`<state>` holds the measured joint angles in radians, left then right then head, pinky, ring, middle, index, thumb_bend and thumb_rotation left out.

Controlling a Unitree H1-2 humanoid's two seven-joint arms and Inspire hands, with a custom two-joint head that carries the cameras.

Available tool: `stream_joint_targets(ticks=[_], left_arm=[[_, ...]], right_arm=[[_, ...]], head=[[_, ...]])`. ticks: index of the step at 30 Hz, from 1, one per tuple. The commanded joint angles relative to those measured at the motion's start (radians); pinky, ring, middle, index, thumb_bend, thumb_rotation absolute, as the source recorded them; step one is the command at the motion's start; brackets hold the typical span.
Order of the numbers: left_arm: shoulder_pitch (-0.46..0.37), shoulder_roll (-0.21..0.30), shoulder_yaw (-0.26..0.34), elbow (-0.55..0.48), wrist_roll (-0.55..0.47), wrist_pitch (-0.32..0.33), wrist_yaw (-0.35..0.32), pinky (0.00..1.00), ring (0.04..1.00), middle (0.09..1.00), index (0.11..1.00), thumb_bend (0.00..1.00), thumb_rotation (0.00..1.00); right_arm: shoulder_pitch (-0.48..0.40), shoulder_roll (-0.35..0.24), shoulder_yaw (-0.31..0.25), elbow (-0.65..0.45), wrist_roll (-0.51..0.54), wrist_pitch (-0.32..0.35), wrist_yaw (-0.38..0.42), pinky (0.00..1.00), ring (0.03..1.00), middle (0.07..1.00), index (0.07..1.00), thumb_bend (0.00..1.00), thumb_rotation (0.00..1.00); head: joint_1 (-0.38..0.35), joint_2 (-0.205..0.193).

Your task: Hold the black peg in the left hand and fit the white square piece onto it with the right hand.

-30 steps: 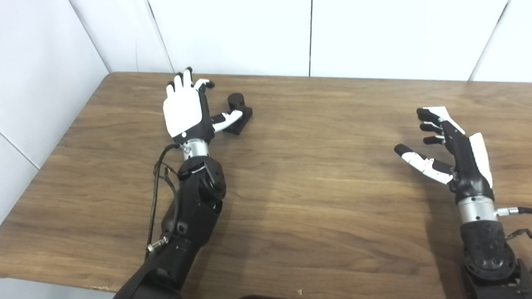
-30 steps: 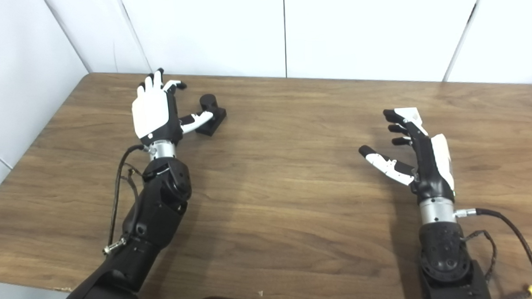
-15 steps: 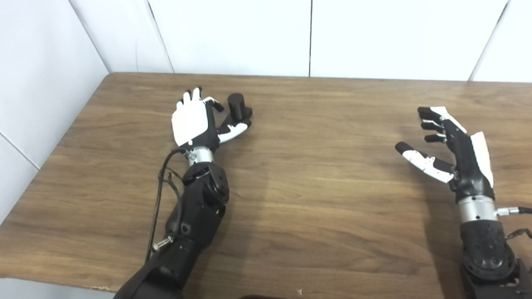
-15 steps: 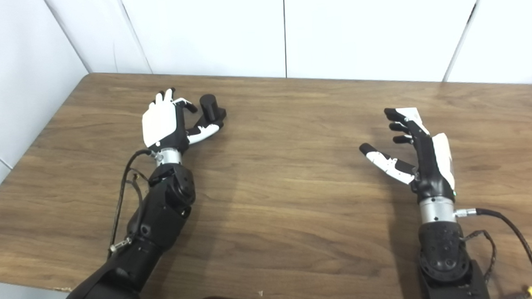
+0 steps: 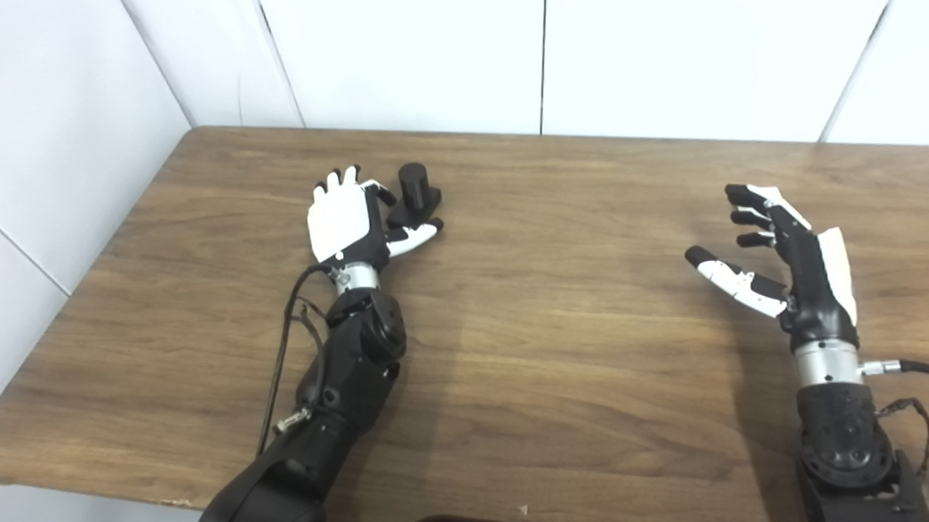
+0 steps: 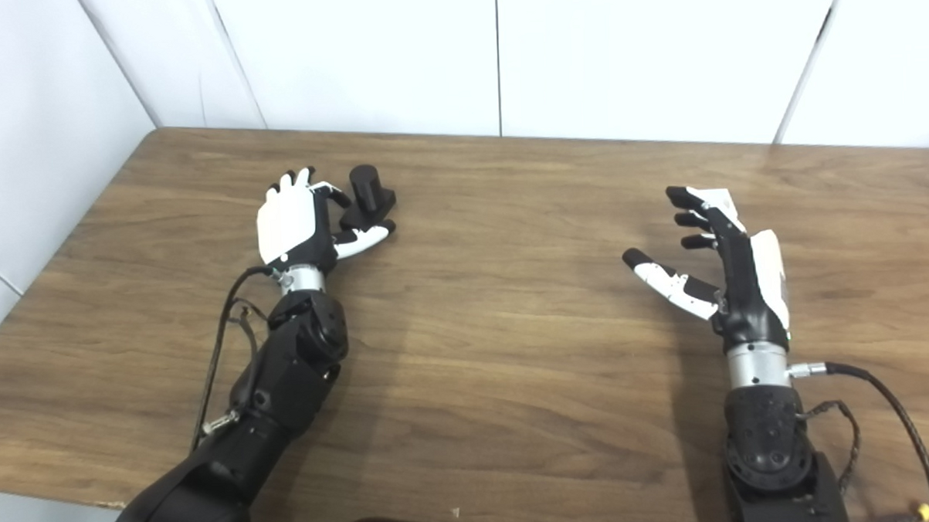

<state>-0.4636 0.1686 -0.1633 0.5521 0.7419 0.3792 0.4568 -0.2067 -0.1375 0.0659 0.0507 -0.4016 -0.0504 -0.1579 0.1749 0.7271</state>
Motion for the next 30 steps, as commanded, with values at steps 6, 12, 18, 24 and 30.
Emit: stream_joint_targets(ticks=[6, 12, 18, 24, 30], left_arm=[[-0.054, 0.001, -0.015, 0.072, -0.010, -0.020, 0.055, 1.00, 0.990, 0.953, 0.596, 0.93, 0.51], [-0.080, 0.001, -0.014, 0.133, -0.033, -0.038, 0.089, 1.00, 0.994, 0.953, 0.589, 0.91, 0.49], [-0.101, 0.007, -0.019, 0.169, -0.048, -0.053, 0.102, 1.00, 0.990, 0.953, 0.582, 0.91, 0.49], [-0.113, 0.006, -0.028, 0.175, -0.047, -0.039, 0.101, 1.00, 0.978, 0.946, 0.578, 0.90, 0.48], [-0.120, 0.006, -0.035, 0.186, -0.051, -0.040, 0.102, 0.97, 0.960, 0.935, 0.579, 0.88, 0.48]], right_arm=[[-0.026, 0.006, -0.013, -0.028, 0.007, -0.021, -0.015, 0.64, 0.755, 0.795, 0.771, 0.60, 0.34], [-0.026, 0.010, -0.014, -0.031, 0.004, -0.018, -0.014, 0.65, 0.761, 0.797, 0.775, 0.60, 0.36], [-0.023, 0.013, -0.015, -0.039, -0.002, -0.019, -0.016, 0.65, 0.759, 0.795, 0.773, 0.59, 0.34], [-0.018, 0.011, -0.018, -0.047, 0.000, -0.017, -0.014, 0.64, 0.755, 0.795, 0.773, 0.59, 0.33], [-0.019, 0.012, -0.023, -0.049, 0.000, -0.014, -0.015, 0.65, 0.765, 0.798, 0.770, 0.59, 0.34]], head=[[-0.003, -0.001], [-0.007, -0.001], [-0.014, 0.003], [-0.017, 0.004], [-0.018, 0.006]])
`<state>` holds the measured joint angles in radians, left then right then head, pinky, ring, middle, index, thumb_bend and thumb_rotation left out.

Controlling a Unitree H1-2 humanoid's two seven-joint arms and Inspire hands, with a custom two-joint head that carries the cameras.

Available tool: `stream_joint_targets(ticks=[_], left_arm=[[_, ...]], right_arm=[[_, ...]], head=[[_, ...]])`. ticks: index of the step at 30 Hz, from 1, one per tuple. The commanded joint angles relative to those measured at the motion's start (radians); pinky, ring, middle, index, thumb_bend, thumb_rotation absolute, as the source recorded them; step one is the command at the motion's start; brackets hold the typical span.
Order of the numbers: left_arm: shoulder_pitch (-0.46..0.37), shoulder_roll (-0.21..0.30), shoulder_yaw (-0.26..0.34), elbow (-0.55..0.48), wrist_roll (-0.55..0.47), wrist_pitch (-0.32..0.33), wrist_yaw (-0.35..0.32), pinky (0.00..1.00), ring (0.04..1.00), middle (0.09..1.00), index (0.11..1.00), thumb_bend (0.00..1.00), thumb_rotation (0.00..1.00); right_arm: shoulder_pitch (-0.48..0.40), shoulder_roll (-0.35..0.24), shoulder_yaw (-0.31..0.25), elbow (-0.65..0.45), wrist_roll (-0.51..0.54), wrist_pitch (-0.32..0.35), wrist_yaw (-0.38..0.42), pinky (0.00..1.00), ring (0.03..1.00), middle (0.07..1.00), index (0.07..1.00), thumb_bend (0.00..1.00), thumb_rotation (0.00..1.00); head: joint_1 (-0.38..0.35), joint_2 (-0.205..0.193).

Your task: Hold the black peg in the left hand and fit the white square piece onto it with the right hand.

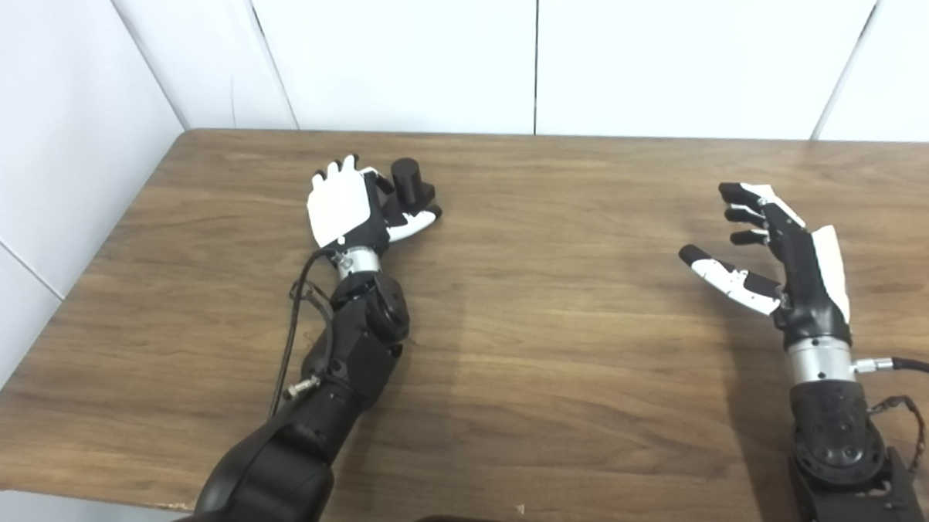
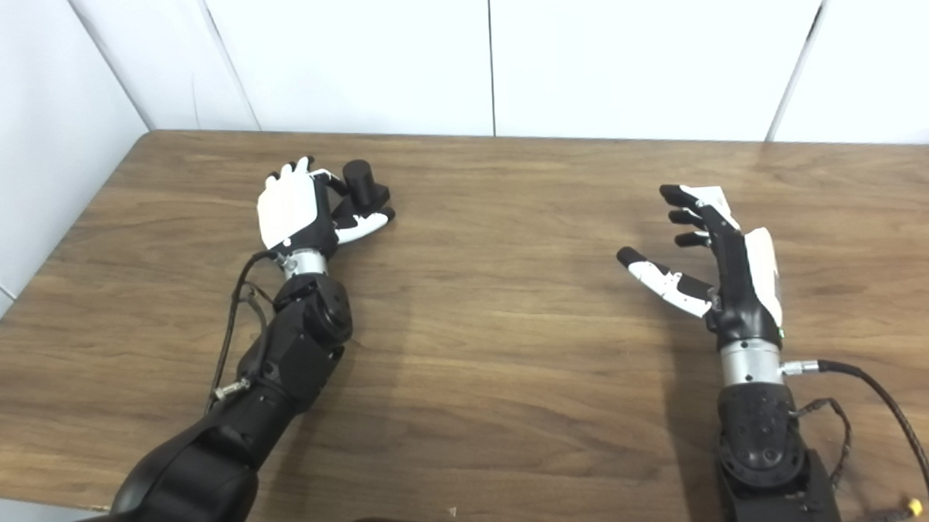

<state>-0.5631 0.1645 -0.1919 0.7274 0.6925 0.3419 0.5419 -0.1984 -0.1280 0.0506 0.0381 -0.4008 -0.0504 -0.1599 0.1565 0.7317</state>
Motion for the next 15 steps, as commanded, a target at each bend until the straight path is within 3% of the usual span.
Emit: stream_joint_targets(ticks=[1, 8, 9, 10, 11, 15], left_arm=[[-0.020, 0.011, -0.008, 0.009, -0.002, -0.004, 0.017, 0.97, 0.960, 0.933, 0.579, 0.88, 0.47], [-0.013, 0.011, -0.003, 0.008, -0.017, -0.037, 0.045, 0.96, 0.940, 0.904, 0.521, 0.82, 0.32], [-0.012, 0.011, -0.003, 0.008, -0.019, -0.043, 0.051, 0.97, 0.938, 0.899, 0.508, 0.76, 0.26], [-0.011, 0.011, -0.002, 0.009, -0.021, -0.048, 0.056, 0.98, 0.938, 0.893, 0.494, 0.62, 0.16], [-0.010, 0.011, -0.002, 0.009, -0.023, -0.049, 0.057, 0.98, 0.936, 0.889, 0.489, 0.57, 0.12], [-0.007, 0.013, -0.003, 0.010, -0.028, -0.049, 0.057, 1.00, 0.936, 0.884, 0.484, 0.52, 0.08]], right_arm=[[-0.027, 0.002, -0.008, -0.036, -0.001, -0.015, -0.013, 0.65, 0.765, 0.798, 0.770, 0.59, 0.34], [-0.027, 0.002, -0.012, -0.035, -0.004, -0.013, -0.015, 0.66, 0.766, 0.797, 0.770, 0.59, 0.34], [-0.026, 0.002, -0.013, -0.035, -0.005, -0.012, -0.016, 0.66, 0.766, 0.796, 0.770, 0.59, 0.35], [-0.026, 0.002, -0.013, -0.036, -0.007, -0.012, -0.017, 0.66, 0.763, 0.794, 0.769, 0.59, 0.35], [-0.025, 0.001, -0.013, -0.039, -0.011, -0.010, -0.017, 0.65, 0.760, 0.793, 0.768, 0.59, 0.35], [-0.020, 0.001, -0.016, -0.049, -0.015, 0.001, -0.014, 0.64, 0.755, 0.794, 0.770, 0.59, 0.36]], head=[[0.001, 0.001], [-0.002, 0.003], [-0.001, 0.003], [-0.001, 0.004], [-0.001, 0.004], [-0.003, 0.007]])
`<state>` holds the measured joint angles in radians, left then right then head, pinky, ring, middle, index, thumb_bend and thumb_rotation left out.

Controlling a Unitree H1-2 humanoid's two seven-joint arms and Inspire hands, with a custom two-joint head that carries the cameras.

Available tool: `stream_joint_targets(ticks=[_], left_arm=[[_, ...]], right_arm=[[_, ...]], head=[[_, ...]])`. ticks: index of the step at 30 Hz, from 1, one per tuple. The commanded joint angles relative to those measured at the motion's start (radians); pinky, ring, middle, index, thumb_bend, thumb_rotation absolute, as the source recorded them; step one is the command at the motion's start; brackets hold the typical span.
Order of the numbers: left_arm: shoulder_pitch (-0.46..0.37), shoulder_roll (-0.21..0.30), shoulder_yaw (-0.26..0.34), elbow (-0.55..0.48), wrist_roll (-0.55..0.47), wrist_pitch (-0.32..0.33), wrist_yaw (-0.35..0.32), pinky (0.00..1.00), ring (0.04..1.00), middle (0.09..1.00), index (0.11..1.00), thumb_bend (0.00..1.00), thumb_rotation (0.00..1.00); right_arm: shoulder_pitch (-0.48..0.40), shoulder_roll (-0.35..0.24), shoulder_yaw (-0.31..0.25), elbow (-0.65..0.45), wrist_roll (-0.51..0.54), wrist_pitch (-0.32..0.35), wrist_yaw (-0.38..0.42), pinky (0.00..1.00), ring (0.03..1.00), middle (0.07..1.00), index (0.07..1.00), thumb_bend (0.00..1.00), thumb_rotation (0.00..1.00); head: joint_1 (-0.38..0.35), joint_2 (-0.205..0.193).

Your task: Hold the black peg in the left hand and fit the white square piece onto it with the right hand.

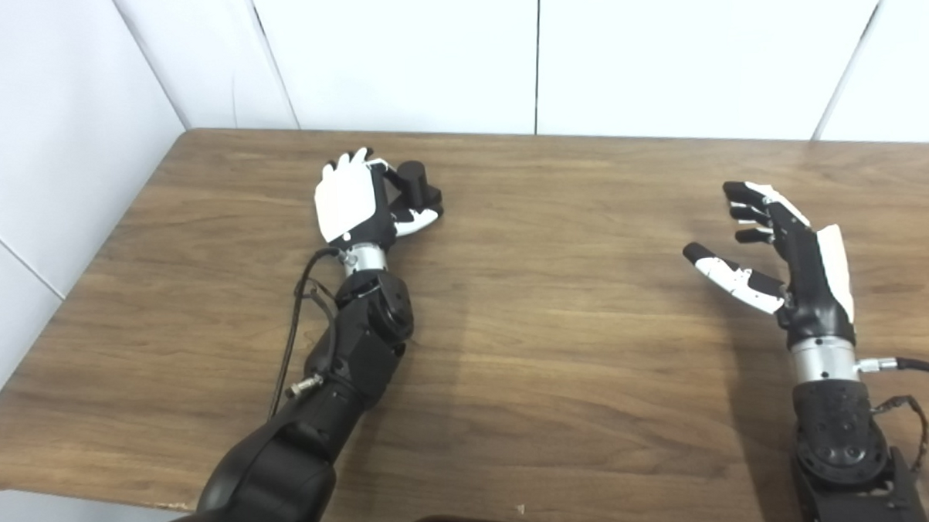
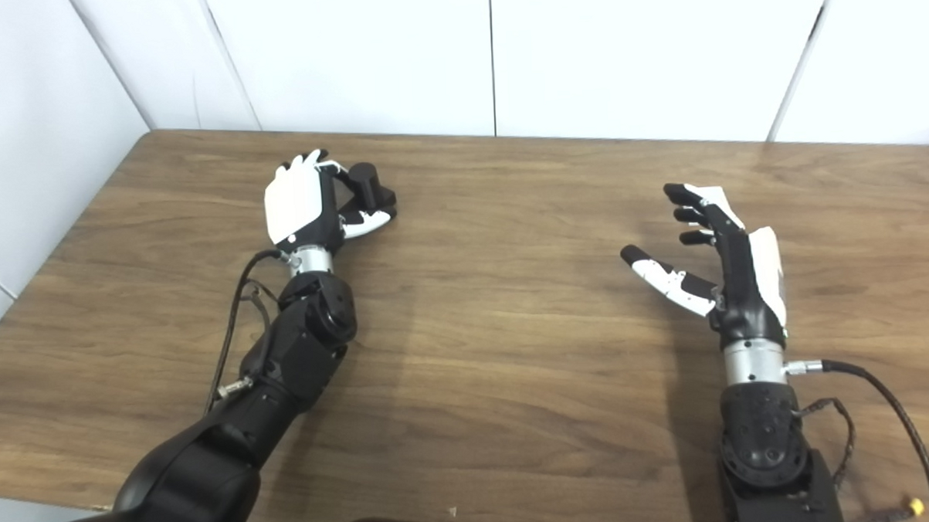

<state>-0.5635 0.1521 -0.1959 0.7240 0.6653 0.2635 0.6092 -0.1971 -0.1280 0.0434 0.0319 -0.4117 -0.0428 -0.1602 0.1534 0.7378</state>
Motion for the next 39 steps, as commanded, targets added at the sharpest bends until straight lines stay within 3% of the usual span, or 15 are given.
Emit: stream_joint_targets(ticks=[1, 14, 21, 22, 29, 33, 39], left_arm=[[-0.006, 0.026, 0.001, 0.012, -0.001, 0.030, -0.011, 1.00, 0.936, 0.883, 0.484, 0.52, 0.08], [0.003, 0.025, 0.000, 0.012, -0.012, 0.023, -0.017, 1.00, 0.930, 0.873, 0.484, 0.52, 0.08], [0.029, 0.022, -0.016, -0.047, -0.023, -0.005, -0.061, 0.99, 0.933, 0.870, 0.484, 0.52, 0.08], [0.039, 0.022, -0.022, -0.065, -0.027, -0.020, -0.073, 0.95, 0.917, 0.858, 0.483, 0.52, 0.08], [0.120, 0.017, -0.041, -0.236, -0.124, -0.115, -0.233, 0.96, 0.936, 0.870, 0.485, 0.52, 0.08], [0.172, 0.011, -0.041, -0.344, -0.216, -0.158, -0.360, 0.88, 0.940, 0.885, 0.488, 0.52, 0.08], [0.237, -0.004, -0.029, -0.459, -0.301, -0.188, -0.475, 0.85, 0.948, 0.902, 0.491, 0.52, 0.08]], right_arm=[[-0.020, 0.001, -0.009, -0.045, -0.004, -0.005, -0.012, 0.64, 0.753, 0.794, 0.770, 0.59, 0.36], [-0.014, -0.001, -0.011, -0.065, -0.010, 0.020, -0.008, 0.65, 0.752, 0.795, 0.773, 0.59, 0.38], [-0.013, -0.009, -0.012, -0.065, -0.014, 0.013, -0.009, 0.65, 0.754, 0.794, 0.776, 0.59, 0.40], [-0.013, -0.010, -0.012, -0.064, -0.016, 0.010, -0.012, 0.65, 0.753, 0.793, 0.776, 0.60, 0.40], [-0.019, -0.005, -0.014, -0.076, -0.019, 0.024, -0.010, 0.65, 0.750, 0.790, 0.772, 0.60, 0.40], [-0.020, -0.007, -0.014, -0.085, -0.019, 0.028, -0.006, 0.67, 0.758, 0.797, 0.779, 0.59, 0.40], [-0.021, -0.008, -0.015, -0.093, -0.020, 0.040, -0.002, 0.66, 0.762, 0.799, 0.781, 0.60, 0.41]], head=[[0.000, 0.002], [-0.007, 0.007], [-0.026, 0.008], [-0.029, 0.008], [-0.048, 0.008], [-0.058, 0.011], [-0.070, 0.013]])
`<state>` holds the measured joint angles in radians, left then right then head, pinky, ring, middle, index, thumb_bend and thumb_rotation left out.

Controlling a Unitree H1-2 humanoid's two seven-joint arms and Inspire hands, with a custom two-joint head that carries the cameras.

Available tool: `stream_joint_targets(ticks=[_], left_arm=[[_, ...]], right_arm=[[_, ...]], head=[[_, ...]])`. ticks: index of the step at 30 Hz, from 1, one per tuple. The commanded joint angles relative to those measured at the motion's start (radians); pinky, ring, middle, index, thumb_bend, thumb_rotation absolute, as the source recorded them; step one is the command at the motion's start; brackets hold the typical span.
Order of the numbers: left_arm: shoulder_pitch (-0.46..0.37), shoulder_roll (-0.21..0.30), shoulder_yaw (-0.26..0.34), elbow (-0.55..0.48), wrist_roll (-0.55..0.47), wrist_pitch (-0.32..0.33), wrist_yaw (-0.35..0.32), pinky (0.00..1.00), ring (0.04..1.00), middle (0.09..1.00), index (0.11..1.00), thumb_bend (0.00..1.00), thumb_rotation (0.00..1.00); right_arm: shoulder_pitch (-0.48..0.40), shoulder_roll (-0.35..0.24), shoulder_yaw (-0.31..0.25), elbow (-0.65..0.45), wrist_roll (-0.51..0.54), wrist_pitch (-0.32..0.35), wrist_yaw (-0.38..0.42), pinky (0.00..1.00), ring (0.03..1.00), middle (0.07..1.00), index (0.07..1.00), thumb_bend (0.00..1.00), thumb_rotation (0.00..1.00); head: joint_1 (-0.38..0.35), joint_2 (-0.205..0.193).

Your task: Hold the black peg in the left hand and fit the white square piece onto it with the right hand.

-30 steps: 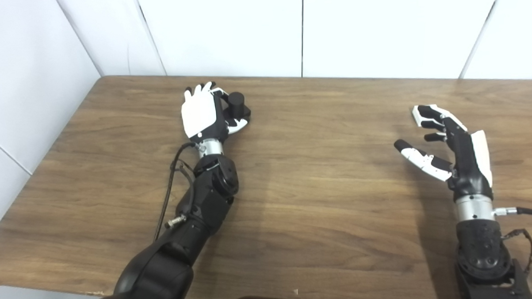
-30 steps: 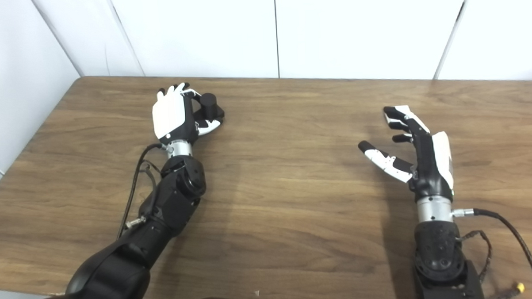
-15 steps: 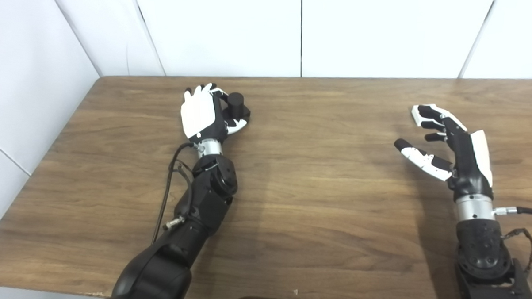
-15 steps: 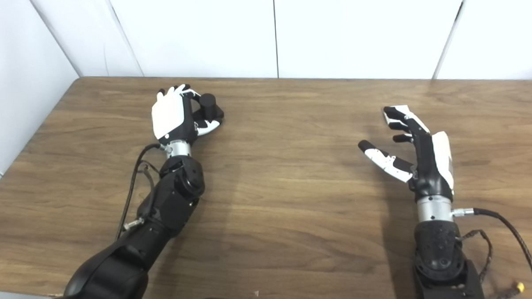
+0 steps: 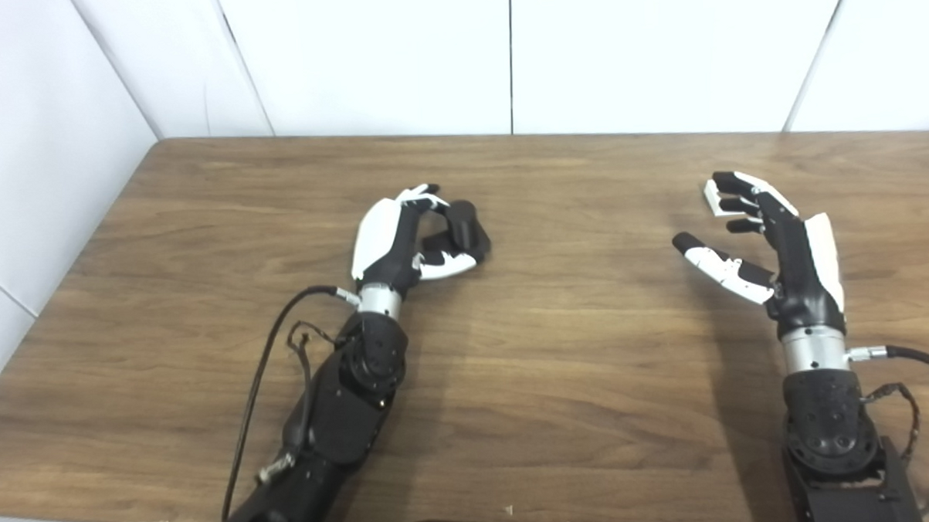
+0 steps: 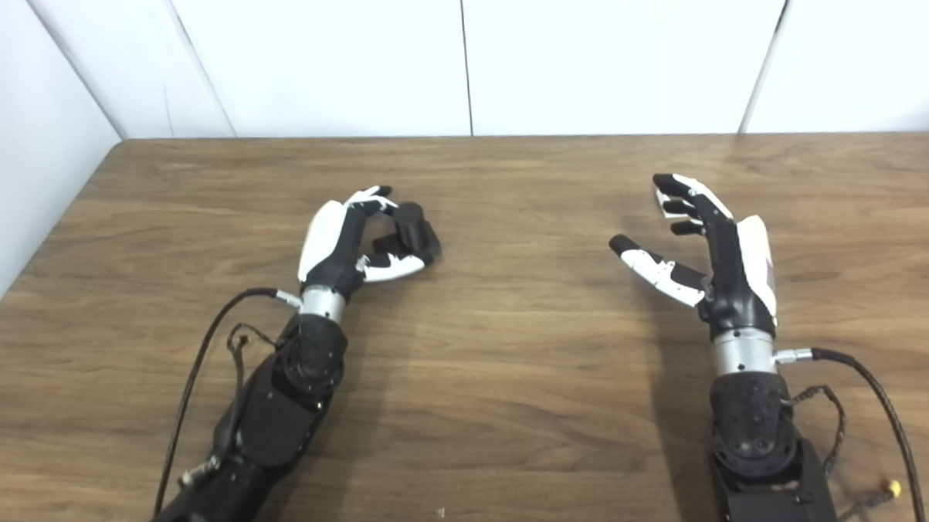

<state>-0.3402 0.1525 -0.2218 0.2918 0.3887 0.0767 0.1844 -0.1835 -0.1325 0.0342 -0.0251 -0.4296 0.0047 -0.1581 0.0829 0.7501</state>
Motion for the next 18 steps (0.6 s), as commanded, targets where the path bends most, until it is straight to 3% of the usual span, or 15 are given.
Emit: stream_joint_targets(ticks=[1, 9, 18], left_arm=[[0.025, -0.005, -0.007, -0.045, -0.025, 0.000, -0.061, 0.85, 0.952, 0.905, 0.491, 0.52, 0.08], [0.106, -0.029, -0.015, -0.161, -0.050, 0.019, -0.143, 0.91, 0.982, 0.930, 0.492, 0.52, 0.08], [0.173, -0.080, -0.053, -0.198, -0.009, 0.026, -0.149, 0.92, 0.986, 0.930, 0.491, 0.52, 0.08]], right_arm=[[-0.035, -0.004, -0.006, -0.037, -0.003, -0.007, -0.005, 0.67, 0.765, 0.799, 0.782, 0.60, 0.41], [-0.037, -0.006, -0.003, -0.039, -0.004, -0.010, -0.007, 0.66, 0.760, 0.795, 0.780, 0.60, 0.40], [-0.044, -0.001, -0.002, -0.028, -0.006, -0.009, -0.012, 0.65, 0.756, 0.791, 0.773, 0.61, 0.40]], head=[[0.000, 0.002], [-0.014, 0.008], [-0.034, 0.014]])
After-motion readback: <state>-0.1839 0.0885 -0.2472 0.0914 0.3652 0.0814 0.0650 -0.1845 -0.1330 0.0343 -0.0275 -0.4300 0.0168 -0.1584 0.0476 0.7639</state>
